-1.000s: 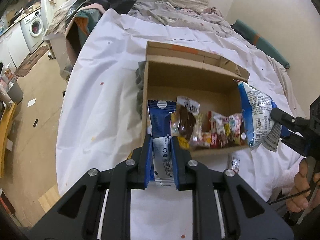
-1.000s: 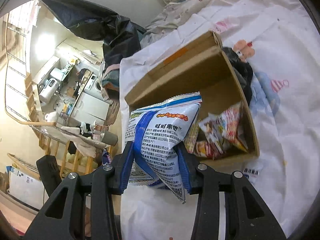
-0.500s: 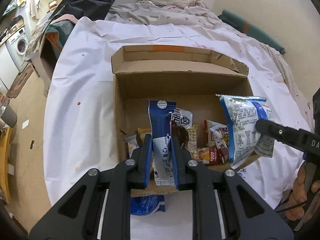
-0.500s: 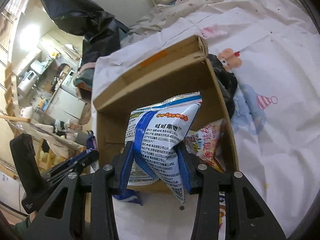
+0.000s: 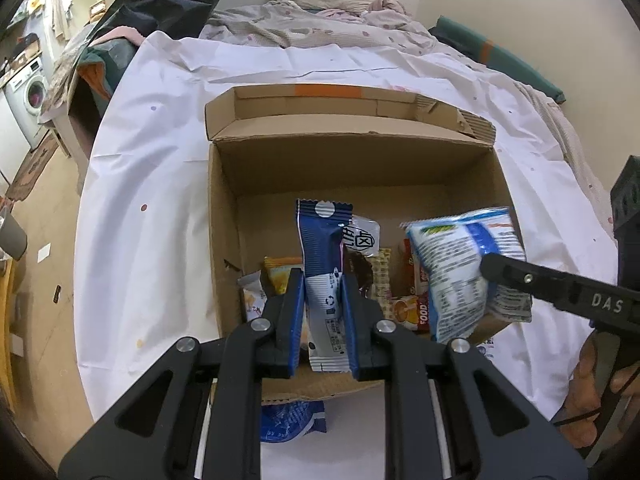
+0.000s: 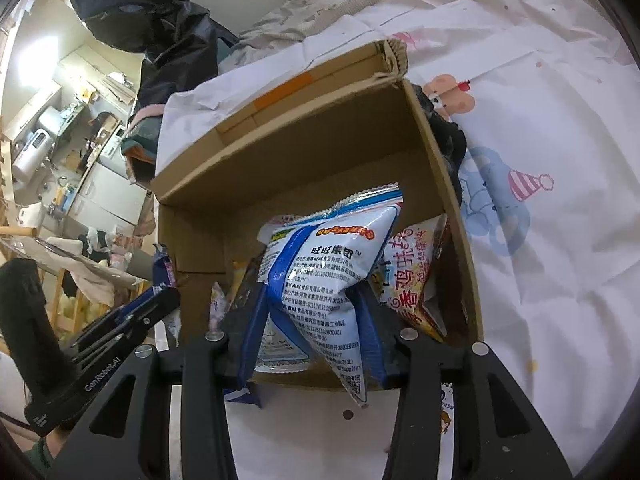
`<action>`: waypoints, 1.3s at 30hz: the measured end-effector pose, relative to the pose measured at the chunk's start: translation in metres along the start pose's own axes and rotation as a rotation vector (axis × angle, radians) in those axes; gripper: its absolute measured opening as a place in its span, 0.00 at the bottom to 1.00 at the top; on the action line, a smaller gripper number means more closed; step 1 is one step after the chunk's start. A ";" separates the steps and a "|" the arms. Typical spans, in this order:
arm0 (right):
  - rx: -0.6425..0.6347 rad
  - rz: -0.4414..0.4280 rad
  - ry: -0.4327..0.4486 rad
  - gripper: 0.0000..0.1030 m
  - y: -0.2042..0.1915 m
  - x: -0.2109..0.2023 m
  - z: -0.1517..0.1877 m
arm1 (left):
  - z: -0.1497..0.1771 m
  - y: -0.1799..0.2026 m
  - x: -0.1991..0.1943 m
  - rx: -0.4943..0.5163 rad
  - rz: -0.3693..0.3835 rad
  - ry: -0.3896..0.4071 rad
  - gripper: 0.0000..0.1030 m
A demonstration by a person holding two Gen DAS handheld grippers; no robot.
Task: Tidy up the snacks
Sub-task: 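Carry the stick bar and chip bag into the box and open both tools, then grasp the FOOD rice cake pack with the right tool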
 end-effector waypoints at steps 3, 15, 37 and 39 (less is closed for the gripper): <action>-0.009 -0.008 -0.005 0.45 -0.002 0.001 0.002 | 0.000 0.000 -0.001 -0.011 0.004 -0.002 0.15; 0.024 0.014 0.051 0.82 0.005 -0.007 -0.004 | 0.001 -0.002 -0.009 -0.036 0.007 0.016 0.75; -0.014 0.031 0.039 0.82 0.004 -0.011 -0.001 | 0.000 -0.007 -0.035 -0.075 0.041 0.094 0.84; -0.016 0.041 0.046 0.82 0.006 -0.015 0.001 | 0.000 -0.012 -0.041 -0.096 0.030 0.106 0.88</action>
Point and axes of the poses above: each gripper's, at about its wrist camera, not at the fingertips, and x roughly the way its jaws point, y to its right, z to its underside, the point moved 7 cm from there along x, roughly the way its jaws point, and after that the axes turned 1 degree about x, right-handed, at the moved point
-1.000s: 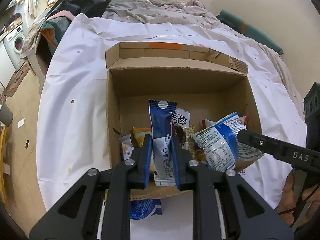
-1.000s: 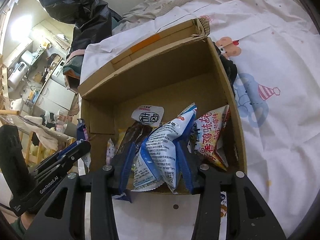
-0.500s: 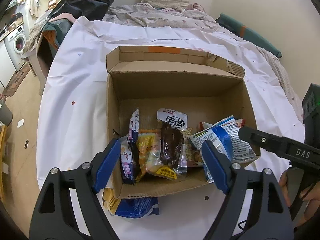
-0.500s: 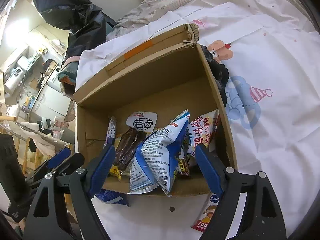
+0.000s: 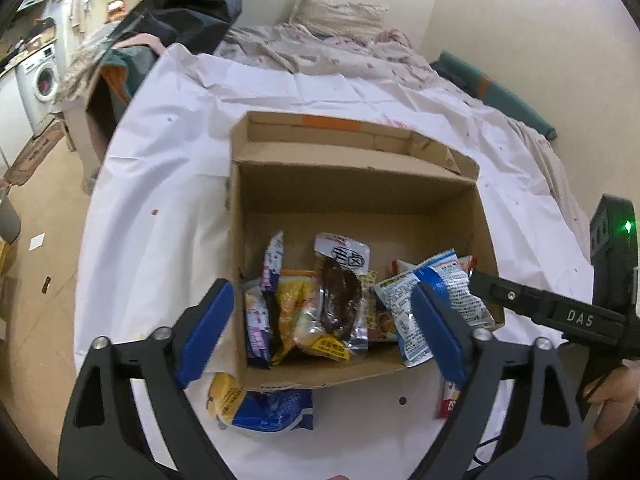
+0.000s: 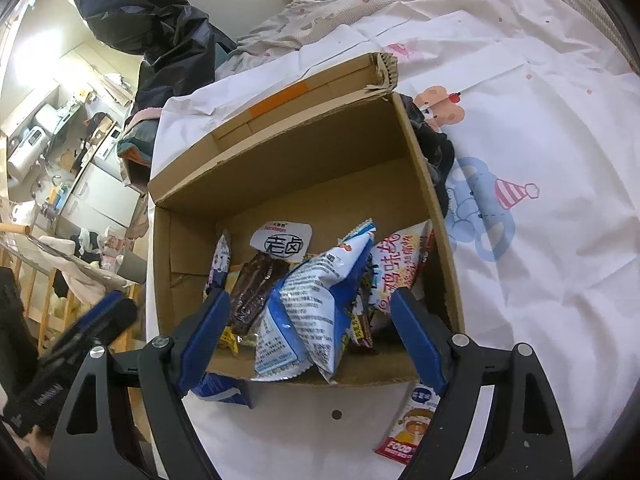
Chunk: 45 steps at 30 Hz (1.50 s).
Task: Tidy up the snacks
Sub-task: 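Grasp the FOOD rice cake pack with the right tool, then grasp the blue-yellow bag with the left tool and lift it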
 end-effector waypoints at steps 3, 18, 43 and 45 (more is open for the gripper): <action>0.011 0.002 -0.001 0.82 0.005 -0.005 0.004 | 0.006 -0.006 -0.003 -0.045 0.028 -0.037 0.90; 0.088 0.014 -0.088 0.86 0.034 -0.026 0.061 | 0.075 -0.029 -0.024 -0.136 0.013 -0.220 0.91; -0.127 0.514 -0.367 0.32 0.069 0.061 0.114 | 0.116 -0.082 0.018 -0.213 -0.139 -0.393 0.91; -0.115 0.498 -0.365 0.32 0.068 0.057 0.114 | 0.121 -0.072 0.027 -0.155 -0.140 -0.412 0.91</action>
Point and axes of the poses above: each gripper's, at about its wrist camera, not at the fingertips, and x roughly the way its jaws point, y to its right, z to its underside, the point moved 7 cm from there along x, roughly the way its jaws point, and after that the axes turned 1 degree about x, right-handed, at the moved point
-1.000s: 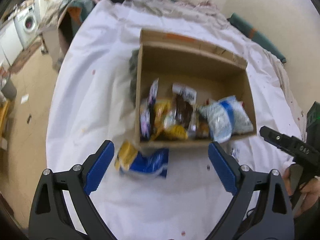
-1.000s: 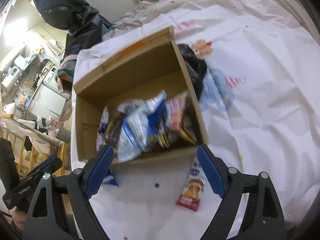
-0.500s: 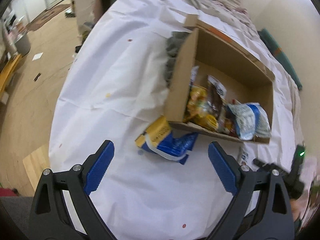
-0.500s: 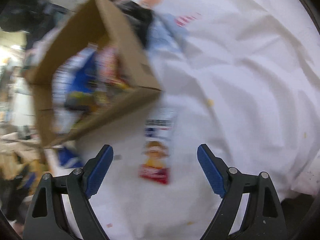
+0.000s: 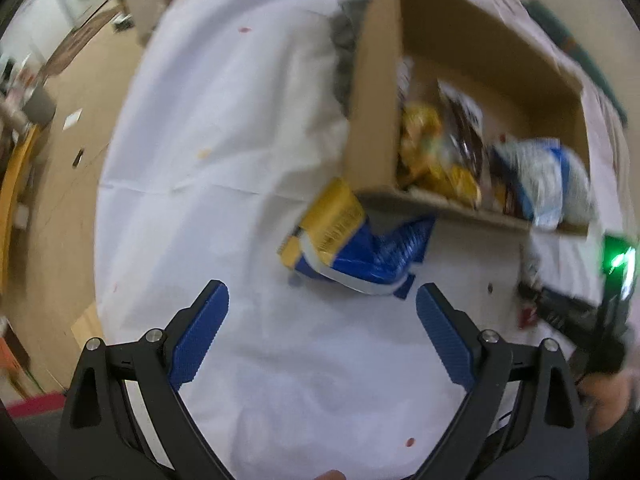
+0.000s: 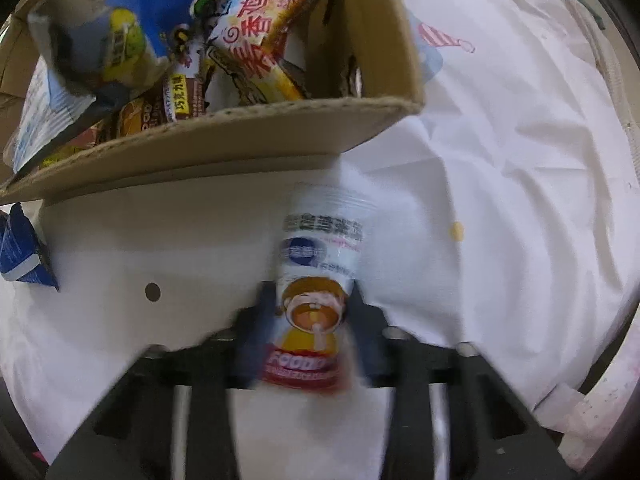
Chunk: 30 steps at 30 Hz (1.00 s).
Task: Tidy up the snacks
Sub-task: 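Grasp the blue-yellow bag with the left tool and lift it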
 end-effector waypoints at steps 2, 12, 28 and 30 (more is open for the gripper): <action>0.014 -0.041 -0.001 0.32 -0.001 -0.004 0.001 | 0.000 0.013 0.008 0.062 -0.006 -0.007 0.91; 0.020 -0.177 0.054 0.32 -0.014 -0.044 0.004 | -0.014 0.042 0.035 0.156 -0.077 0.007 0.91; 0.042 -0.237 0.088 0.32 0.004 -0.066 0.006 | -0.019 0.035 0.069 0.157 -0.076 0.022 0.70; 0.041 -0.242 0.091 0.32 0.006 -0.067 0.006 | -0.018 0.032 0.067 0.145 -0.060 0.025 0.65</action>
Point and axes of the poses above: each gripper's, at about its wrist camera, not at the fingertips, and x roughly the way its jaws point, y to its right, z to its underside, the point moved 7 cm from there along x, roughly the way its jaws point, and after that the axes turned 1 degree about x, right-handed, at the moved point
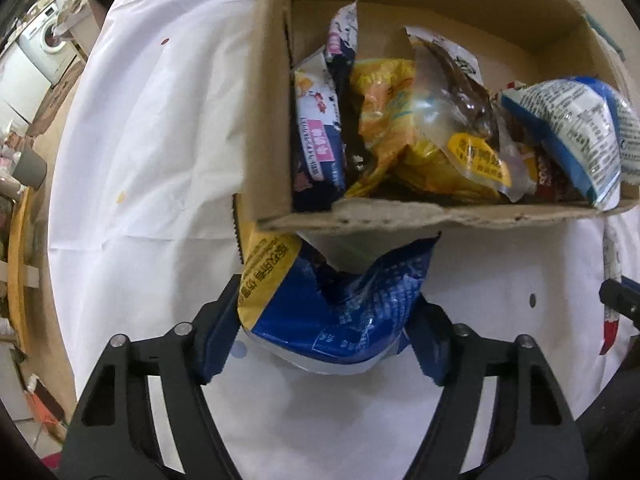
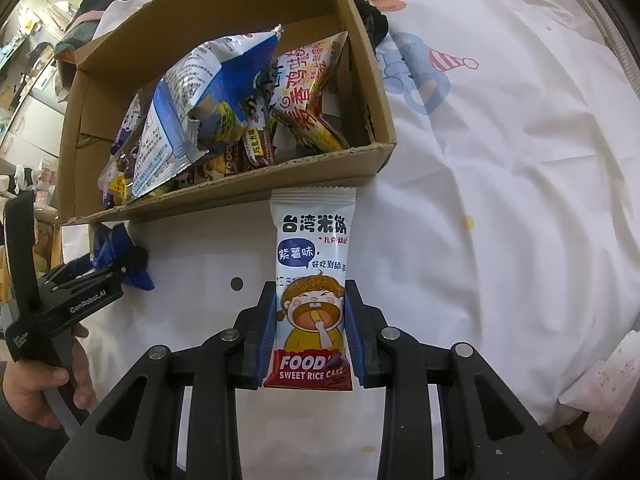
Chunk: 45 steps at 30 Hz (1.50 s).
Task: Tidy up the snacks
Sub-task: 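Grasp the blue-yellow bag with the left tool and lift it, then carry the blue-yellow bag and rice cake pack into the box and open both tools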
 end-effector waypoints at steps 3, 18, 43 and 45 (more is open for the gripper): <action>-0.005 -0.012 -0.005 0.32 -0.007 0.002 0.001 | 0.003 -0.002 -0.006 0.020 -0.013 0.013 0.58; -0.076 -0.137 -0.015 0.32 -0.026 -0.024 0.003 | 0.032 -0.006 -0.079 -0.040 -0.048 0.067 0.56; -0.103 -0.361 0.383 0.32 -0.042 -0.116 -0.067 | -0.062 0.028 -0.187 0.024 -0.015 0.347 0.57; -0.070 -0.351 0.389 0.32 -0.034 -0.114 -0.076 | -0.072 0.033 -0.182 0.036 -0.012 0.344 0.57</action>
Point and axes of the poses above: each gripper's, at about its wrist camera, not at the fingertips, and x roughly the way its jaws point, y to its right, z to its underside, the point moved 7 cm from there along x, roughly the way its jaws point, and after that the axes turned 1 degree about x, right-handed, at the moved point
